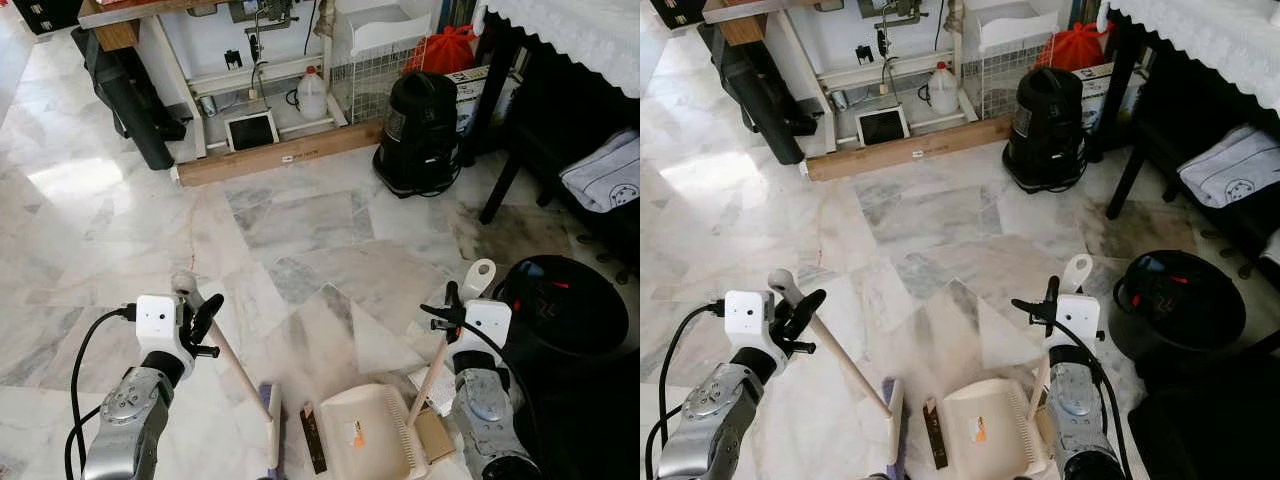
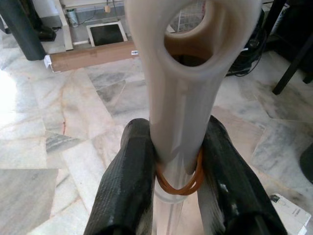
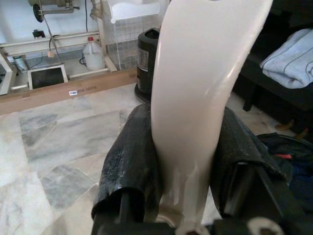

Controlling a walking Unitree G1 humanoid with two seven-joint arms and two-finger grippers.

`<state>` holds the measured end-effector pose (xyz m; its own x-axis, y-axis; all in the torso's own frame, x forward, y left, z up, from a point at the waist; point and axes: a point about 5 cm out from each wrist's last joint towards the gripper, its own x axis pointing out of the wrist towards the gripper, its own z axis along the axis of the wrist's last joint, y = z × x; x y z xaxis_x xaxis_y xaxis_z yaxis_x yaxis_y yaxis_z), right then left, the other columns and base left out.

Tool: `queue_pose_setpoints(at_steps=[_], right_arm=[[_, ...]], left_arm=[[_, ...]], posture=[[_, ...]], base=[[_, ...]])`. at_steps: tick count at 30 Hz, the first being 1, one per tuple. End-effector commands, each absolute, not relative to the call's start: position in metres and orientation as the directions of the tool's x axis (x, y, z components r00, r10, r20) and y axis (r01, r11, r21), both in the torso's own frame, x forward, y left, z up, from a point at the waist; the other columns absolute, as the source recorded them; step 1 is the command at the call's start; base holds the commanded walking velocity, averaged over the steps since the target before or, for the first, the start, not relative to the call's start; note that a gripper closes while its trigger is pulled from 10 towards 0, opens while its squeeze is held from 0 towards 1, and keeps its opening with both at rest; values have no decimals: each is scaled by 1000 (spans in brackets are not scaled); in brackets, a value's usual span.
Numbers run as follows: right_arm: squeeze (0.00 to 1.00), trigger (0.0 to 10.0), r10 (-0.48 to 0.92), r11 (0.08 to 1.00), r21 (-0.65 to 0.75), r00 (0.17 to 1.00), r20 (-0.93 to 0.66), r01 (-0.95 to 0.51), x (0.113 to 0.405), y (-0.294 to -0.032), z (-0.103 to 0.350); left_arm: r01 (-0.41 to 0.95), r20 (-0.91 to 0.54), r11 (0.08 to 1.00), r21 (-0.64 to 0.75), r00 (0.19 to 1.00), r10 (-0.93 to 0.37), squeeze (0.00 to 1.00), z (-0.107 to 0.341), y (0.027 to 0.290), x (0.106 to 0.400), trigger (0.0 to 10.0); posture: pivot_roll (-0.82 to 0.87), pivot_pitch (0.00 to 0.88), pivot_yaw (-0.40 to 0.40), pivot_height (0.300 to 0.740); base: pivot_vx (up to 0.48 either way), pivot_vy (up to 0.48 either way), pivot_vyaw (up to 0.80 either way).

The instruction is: Sweep floor

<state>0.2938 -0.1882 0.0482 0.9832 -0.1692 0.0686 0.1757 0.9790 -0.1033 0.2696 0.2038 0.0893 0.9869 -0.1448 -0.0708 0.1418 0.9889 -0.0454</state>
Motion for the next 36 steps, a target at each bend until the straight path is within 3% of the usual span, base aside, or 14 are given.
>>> queue_pose_setpoints(at_steps=[1,11,36], right_arm=[[0,10000,-171,977,-117,983,68,178,292,-188,46],[0,10000,-195,972,-116,978,72,203,292,-187,46],[0,10000,-99,985,-157,976,-192,69,276,-154,4]], left_arm=[[136,-112,990,-45,984,-140,0,83,208,264,10000],[135,-104,990,-36,985,-138,0,85,207,263,10000],[225,-246,974,-35,942,-226,0,72,201,260,10000]], posture=[[157,179,90,740],[161,186,93,740],[167,184,91,740]], base=[[0,0,0],[0,0,0],[0,0,0]])
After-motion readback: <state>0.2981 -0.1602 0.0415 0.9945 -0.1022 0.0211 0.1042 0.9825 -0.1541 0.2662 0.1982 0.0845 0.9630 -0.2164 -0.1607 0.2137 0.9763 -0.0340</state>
